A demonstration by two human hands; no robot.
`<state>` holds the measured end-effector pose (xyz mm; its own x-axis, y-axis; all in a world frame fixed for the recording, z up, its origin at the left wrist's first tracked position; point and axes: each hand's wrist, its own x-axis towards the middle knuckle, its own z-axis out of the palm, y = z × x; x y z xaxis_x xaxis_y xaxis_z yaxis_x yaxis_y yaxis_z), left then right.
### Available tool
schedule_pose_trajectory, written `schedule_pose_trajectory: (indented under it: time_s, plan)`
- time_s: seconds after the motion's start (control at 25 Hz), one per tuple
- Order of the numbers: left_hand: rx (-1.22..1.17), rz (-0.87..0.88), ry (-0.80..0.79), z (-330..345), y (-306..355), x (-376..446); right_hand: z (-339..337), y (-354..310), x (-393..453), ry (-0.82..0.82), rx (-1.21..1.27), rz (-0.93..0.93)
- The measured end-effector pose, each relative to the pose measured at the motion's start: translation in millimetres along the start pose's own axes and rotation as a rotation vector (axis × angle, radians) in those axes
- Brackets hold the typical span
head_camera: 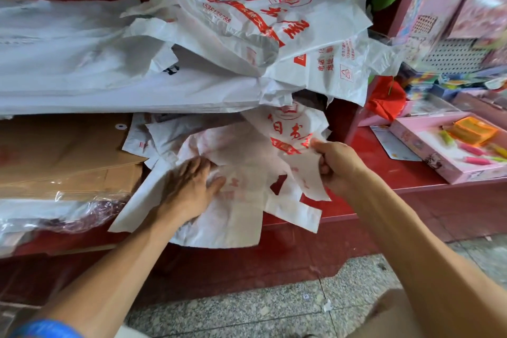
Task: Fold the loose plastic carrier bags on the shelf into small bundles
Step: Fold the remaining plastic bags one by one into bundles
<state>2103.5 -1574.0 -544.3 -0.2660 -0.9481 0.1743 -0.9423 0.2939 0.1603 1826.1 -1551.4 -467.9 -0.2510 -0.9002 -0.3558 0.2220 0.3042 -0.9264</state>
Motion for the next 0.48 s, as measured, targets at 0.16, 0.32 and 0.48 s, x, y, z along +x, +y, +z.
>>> schedule_pose_trajectory:
  time_s: [0.16,0.32,0.48]
  plan:
    - [-0.104,-0.135,-0.028,1.4,-3.7,5.5,6.1,-10.8,-25.3,-0.483,0.165,0.14]
    - [-0.185,-0.16,0.118,-9.9,6.4,3.0,-13.4,-9.6,0.4,-0.334,0.141,0.182]
    - [-0.583,-0.21,0.09,-29.4,26.7,-0.2,-24.3,6.2,17.4,-0.074,-0.365,0.139]
